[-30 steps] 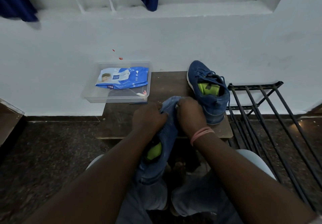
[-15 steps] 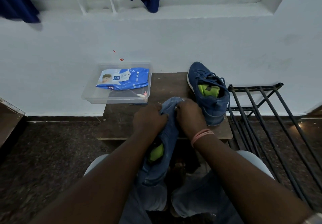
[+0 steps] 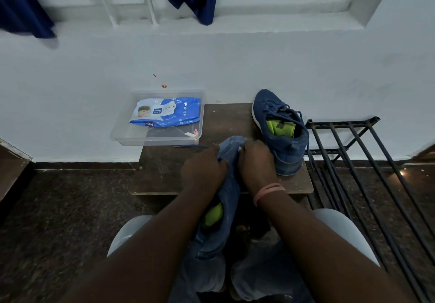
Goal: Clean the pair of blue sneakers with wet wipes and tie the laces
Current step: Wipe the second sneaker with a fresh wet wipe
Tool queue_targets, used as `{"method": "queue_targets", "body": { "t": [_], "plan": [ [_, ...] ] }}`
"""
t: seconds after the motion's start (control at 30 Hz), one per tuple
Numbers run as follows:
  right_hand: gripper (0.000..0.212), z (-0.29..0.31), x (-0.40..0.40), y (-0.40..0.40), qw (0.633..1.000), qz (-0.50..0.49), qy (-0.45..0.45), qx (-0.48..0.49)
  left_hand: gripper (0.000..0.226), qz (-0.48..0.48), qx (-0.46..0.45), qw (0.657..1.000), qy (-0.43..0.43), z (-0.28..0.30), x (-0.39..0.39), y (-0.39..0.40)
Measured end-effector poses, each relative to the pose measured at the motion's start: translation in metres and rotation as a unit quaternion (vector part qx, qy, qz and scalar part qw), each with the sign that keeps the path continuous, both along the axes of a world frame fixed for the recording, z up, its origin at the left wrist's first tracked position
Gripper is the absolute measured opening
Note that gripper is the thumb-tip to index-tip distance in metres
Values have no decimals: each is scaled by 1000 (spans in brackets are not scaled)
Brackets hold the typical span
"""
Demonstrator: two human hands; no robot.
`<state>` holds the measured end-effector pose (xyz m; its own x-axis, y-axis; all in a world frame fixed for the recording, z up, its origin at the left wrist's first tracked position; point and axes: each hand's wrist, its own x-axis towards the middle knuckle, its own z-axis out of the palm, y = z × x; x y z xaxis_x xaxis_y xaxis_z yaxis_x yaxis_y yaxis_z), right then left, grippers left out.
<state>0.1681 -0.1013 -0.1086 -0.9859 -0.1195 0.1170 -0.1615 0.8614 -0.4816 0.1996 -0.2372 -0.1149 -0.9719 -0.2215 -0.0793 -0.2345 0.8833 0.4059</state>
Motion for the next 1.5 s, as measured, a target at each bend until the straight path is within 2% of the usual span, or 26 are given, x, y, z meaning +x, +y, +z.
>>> {"method": "queue_targets", "body": {
  "t": [0.07,0.17,0.27,0.43,0.57,0.7,0.8,0.83,0.93,1.0,1.1,1.23,1.33,1.5],
  "plan": [
    [20,-3,10,5,999,-31,-13,-10,65,-29,-22,999,-4,1,-1,5],
    [19,-12,19,7,1000,-22,-13,-18,71,-140,-88,986,26,7,-7,7],
    [14,-17,25,4,999,-29,15,-18,73,-198,-85,976,-39,9,-13,7],
    [18,-14,5,-5,999,-9,37,14,71,-188,-75,977,-69,4,-21,8],
    [24,-2,-18,-14,998,4,3,65,67,-172,-41,981,-75,5,-23,7],
    [27,4,-7,-11,996,25,-39,76,56,-159,-38,985,-62,8,-22,9],
    [29,1,12,-3,986,72,-53,142,61,-159,-27,985,-68,9,-22,9],
    [27,2,19,-1,987,64,-40,141,62,-159,-25,985,-69,9,-20,9],
    [18,-2,5,-4,998,8,-22,53,58,-152,-22,986,-58,10,-19,8],
    [14,2,-13,-9,999,-5,-13,40,60,-156,-29,985,-62,12,-19,9],
    [18,13,-19,-15,998,-14,-29,49,67,-155,-26,985,-75,14,-19,10],
    [25,7,-6,-11,993,20,-63,98,54,-155,-21,985,-72,14,-19,10],
    [25,1,-12,-8,987,31,-89,132,53,-152,-13,985,-76,16,-18,9],
    [20,8,-36,-10,997,-23,-25,76,66,-169,-24,980,-101,21,-19,8]
  ]
}}
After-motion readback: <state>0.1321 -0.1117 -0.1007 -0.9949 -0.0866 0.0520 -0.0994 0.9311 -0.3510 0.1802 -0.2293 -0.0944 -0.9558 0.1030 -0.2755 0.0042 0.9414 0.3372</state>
